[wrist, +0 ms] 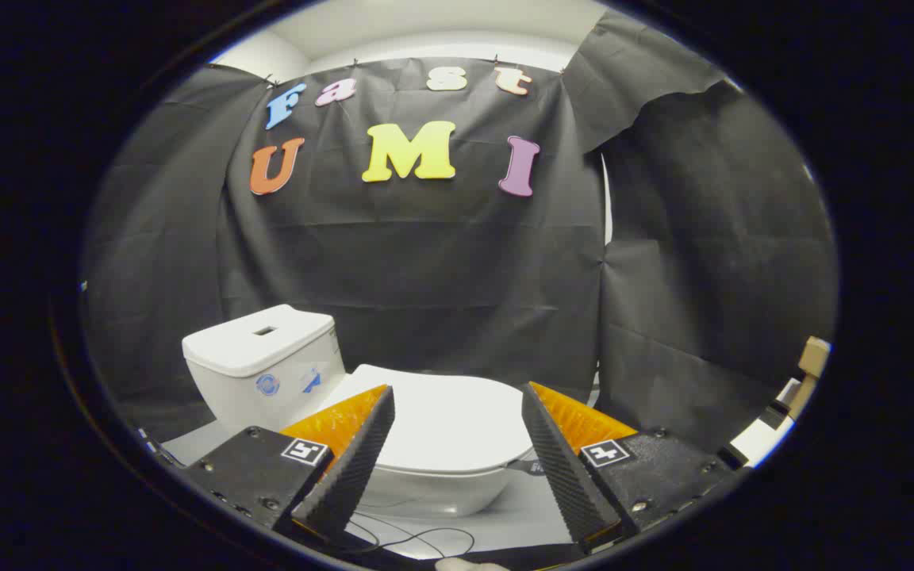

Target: Open the toilet lid.

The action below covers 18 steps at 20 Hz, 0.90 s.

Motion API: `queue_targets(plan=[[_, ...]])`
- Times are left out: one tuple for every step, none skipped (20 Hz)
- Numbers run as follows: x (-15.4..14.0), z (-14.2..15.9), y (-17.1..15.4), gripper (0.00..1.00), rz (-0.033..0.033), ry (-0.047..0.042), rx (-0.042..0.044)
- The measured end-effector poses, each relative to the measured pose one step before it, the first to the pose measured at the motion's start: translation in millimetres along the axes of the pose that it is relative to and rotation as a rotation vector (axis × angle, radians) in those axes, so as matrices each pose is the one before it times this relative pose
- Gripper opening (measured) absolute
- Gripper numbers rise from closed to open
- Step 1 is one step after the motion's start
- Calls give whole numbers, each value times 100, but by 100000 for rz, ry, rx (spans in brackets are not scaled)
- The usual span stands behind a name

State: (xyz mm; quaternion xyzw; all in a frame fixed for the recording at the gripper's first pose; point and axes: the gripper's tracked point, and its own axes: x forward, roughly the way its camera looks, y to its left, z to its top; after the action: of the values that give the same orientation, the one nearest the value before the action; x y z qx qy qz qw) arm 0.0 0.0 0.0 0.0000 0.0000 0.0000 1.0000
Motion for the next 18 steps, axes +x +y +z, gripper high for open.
queue_targets(plan=[[3,76,67,100,246,-104,180],[-89,59,-41,100,-41,-133,-28],[37,80,-87,100,-155,-165,83],[150,14,3,100,160,-19,109],[78,90,62,100,183,98,-308],[89,-89,-79,100,-97,7,-274],[42,15,-96,100,-102,163,42],[52,-64,-58,100,-51,190,438],[38,68,5,100,125,160,412],[42,-58,-5,100,20,93,48],[87,43,-101,100,-285,-113,2],[111,46,-20,100,-73,47,167],[46,46,7,100,144,-81,200],[133,10,-16,100,140,-112,-41],[255,172,-120,100,-148,-86,-38],[311,5,-39,100,544,310,299],[321,50,251,100,2172,678,723],[399,100,63,100,1552,347,1041]])
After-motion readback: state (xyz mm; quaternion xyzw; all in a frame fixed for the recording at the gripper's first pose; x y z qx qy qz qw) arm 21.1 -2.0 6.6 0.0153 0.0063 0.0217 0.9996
